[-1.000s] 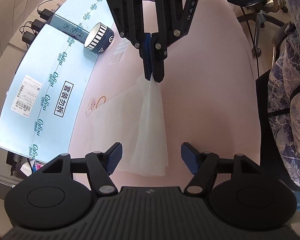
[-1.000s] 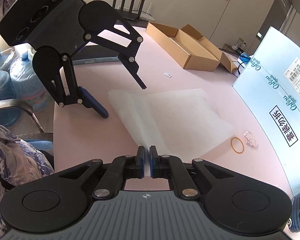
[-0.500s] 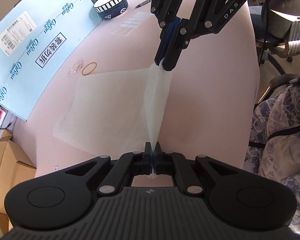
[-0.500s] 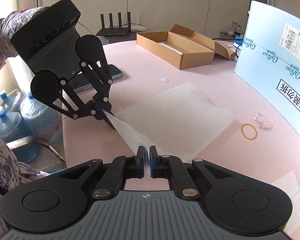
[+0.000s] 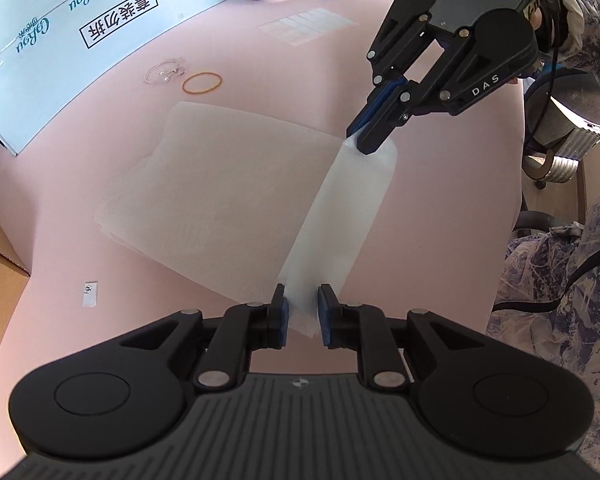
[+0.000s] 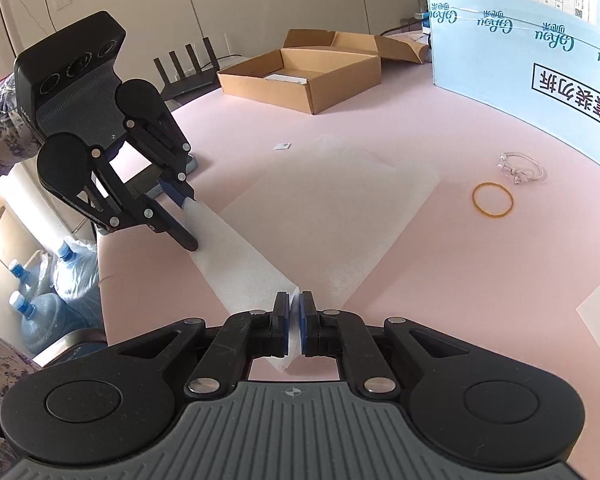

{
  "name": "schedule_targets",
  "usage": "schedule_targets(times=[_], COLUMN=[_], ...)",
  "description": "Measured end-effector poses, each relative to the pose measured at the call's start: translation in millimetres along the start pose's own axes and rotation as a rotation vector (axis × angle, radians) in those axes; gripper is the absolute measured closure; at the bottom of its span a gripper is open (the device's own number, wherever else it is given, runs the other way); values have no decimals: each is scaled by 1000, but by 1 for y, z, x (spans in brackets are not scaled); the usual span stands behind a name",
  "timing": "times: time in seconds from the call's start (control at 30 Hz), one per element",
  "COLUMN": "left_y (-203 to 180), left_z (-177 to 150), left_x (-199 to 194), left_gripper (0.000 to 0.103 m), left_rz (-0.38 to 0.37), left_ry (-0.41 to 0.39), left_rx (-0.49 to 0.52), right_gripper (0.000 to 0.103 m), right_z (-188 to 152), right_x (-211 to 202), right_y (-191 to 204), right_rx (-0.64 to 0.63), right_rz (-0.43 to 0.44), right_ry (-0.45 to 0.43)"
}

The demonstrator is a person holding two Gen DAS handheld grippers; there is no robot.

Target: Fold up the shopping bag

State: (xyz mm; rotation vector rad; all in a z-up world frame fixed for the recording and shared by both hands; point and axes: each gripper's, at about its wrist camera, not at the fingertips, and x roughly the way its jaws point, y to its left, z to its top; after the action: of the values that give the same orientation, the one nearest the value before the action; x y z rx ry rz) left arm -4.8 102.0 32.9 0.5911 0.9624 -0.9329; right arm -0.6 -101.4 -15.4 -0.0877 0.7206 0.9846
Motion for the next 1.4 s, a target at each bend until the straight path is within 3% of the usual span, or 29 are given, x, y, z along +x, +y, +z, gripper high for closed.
schedule_targets(times=[0.1,0.2,0.37,0.57,0.67,0.8,0.9,1.03,1.13,1.27,1.4], left_y=[4,7,-19,-47,-55,-67,-66,-59,-59,-70,-73], left_z=[-8,-20,-30,-5,8,6,-4,-15,-15,6,13], left_x=[-8,-25,-43,-34,-23,-34,-41,-45,-44,-34,-9], left_gripper=[64,49,40,21,21,21,21,20,17,17,15], left_rz=[56,137,162,195,149,259,332,272,242,293,342], left_ry=[-31,-106,-311,-313,-241,-406,-516,-626,-676,-586,-467], left_rx=[-57,-201,-470,-605,-714,-707,-809,-909,-843,-606,-597], right_gripper=[98,98,99,99,99,99,99,99,99,99,98], right_z=[-1,-4,-9,-16,-19,-19,-19,-22,-24,-25,-28], right_x=[5,10,10,9,9,9,9,9,9,8,7], right_y=[-6,-9,-10,-4,-1,-1,-1,-3,-4,-3,-3], right_rx=[4,1,2,-11,-17,-14,-7,5,5,-5,-3], right_rz=[4,2,-6,-41,-58,-63,-58,-50,-49,-51,-49], right_ry=[3,6,-10,-34,-50,-56,-65,-84,-94,-101,-114])
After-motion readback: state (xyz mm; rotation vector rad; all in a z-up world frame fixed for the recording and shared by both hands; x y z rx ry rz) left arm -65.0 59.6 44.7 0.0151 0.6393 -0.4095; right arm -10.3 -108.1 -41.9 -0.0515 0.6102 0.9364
